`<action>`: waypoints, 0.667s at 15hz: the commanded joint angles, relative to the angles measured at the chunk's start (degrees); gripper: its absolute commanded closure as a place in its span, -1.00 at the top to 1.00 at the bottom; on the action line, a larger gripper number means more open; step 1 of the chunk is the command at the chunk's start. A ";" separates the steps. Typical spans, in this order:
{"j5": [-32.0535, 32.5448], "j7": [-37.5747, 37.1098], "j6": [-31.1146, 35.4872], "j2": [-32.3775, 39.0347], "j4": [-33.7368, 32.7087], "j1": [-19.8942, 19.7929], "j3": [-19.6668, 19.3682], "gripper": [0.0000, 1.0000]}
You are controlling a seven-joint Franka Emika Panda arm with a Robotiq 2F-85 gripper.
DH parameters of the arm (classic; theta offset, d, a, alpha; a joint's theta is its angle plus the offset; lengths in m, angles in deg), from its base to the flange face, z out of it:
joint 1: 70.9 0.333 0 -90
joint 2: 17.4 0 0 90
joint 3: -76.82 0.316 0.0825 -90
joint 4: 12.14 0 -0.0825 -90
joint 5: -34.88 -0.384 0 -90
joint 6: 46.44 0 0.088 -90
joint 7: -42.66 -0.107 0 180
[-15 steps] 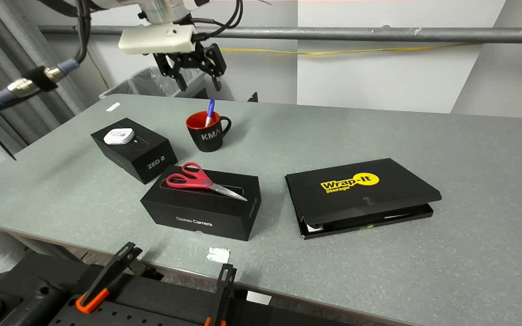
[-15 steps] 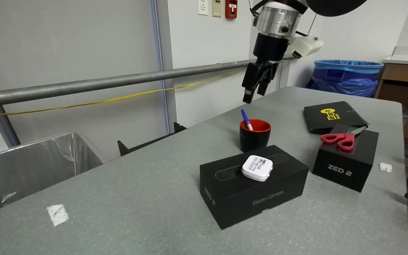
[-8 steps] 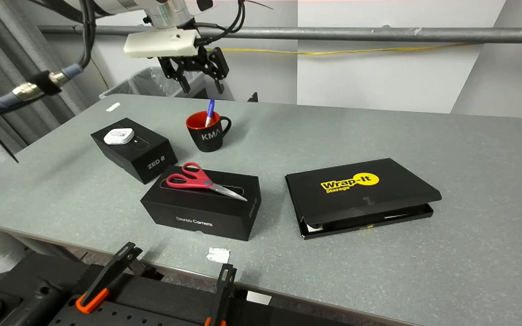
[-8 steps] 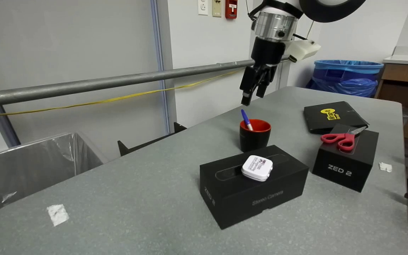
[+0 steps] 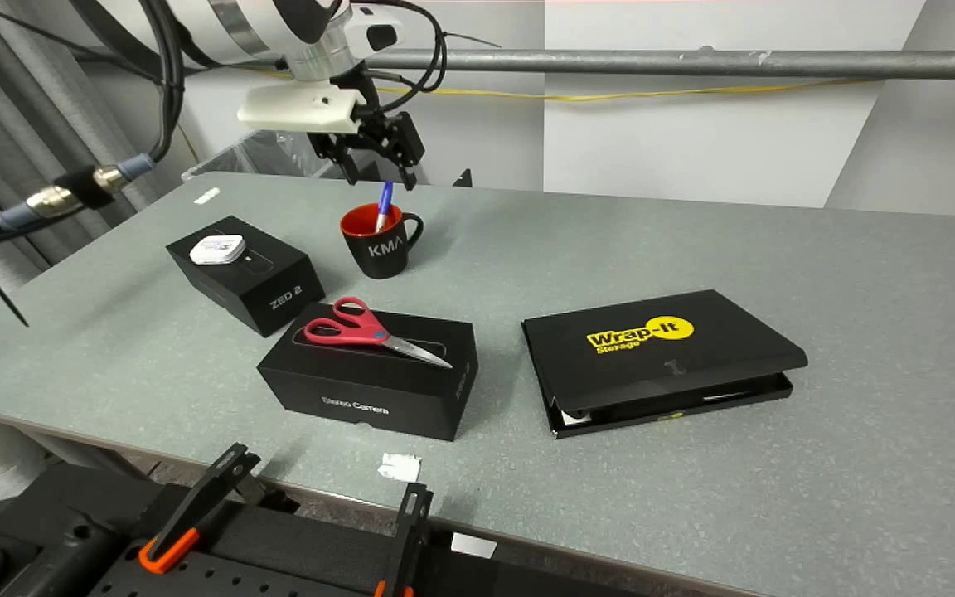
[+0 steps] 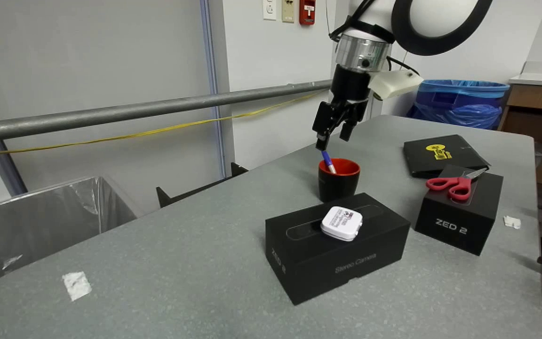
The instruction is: Remove the pen from the cup and put it on the table
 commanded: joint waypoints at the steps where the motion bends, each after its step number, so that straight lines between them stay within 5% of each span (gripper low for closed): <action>1: 1.76 -4.41 2.26 3.25 -2.37 3.57 -3.30 1.00; 2: 1.86 -4.84 2.56 3.90 -2.76 4.25 -3.94 1.00; 3: 1.70 -5.07 2.69 4.52 -3.15 4.72 -4.37 0.64; 10: 1.48 -6.23 2.91 7.25 -5.27 7.37 -6.80 -0.48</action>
